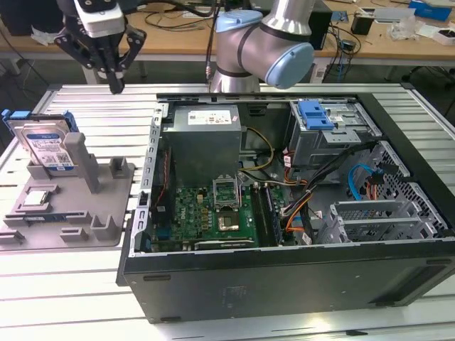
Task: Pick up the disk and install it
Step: 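Reach for the disk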
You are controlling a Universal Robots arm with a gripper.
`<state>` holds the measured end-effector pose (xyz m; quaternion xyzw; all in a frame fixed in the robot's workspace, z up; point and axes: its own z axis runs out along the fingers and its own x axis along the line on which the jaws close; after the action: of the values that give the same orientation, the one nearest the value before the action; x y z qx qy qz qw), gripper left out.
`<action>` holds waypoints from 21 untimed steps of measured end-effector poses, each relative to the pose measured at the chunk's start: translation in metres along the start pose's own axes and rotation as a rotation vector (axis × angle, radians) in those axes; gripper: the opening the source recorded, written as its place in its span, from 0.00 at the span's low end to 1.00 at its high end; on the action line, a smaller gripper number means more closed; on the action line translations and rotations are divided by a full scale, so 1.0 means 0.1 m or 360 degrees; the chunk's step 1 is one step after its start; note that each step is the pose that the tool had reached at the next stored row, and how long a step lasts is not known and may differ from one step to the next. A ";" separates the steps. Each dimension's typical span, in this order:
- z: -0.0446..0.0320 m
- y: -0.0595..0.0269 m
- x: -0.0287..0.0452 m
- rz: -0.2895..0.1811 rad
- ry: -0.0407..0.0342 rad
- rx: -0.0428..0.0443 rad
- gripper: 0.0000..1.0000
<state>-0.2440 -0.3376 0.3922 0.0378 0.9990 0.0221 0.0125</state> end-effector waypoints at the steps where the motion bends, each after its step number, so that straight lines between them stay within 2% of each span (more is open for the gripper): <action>1: 0.000 0.010 0.061 0.0000 0.0000 0.0000 0.11; 5: 0.001 0.032 0.214 0.0001 0.0000 0.0000 0.11; 11: 0.004 0.095 0.661 0.0001 0.0000 0.0000 0.11; 13: 0.006 0.106 0.734 0.0001 0.0000 0.0000 0.11; 15: 0.007 0.123 0.857 0.0002 0.0000 0.0000 0.11; 17: 0.008 0.137 0.945 0.0002 0.0000 0.0000 0.11; 20: 0.010 0.169 1.149 0.0002 0.0000 0.0000 0.11; 21: 0.009 0.173 1.183 0.0002 0.0000 0.0000 0.11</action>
<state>-0.3606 -0.3113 0.3893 0.0386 0.9989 0.0221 0.0125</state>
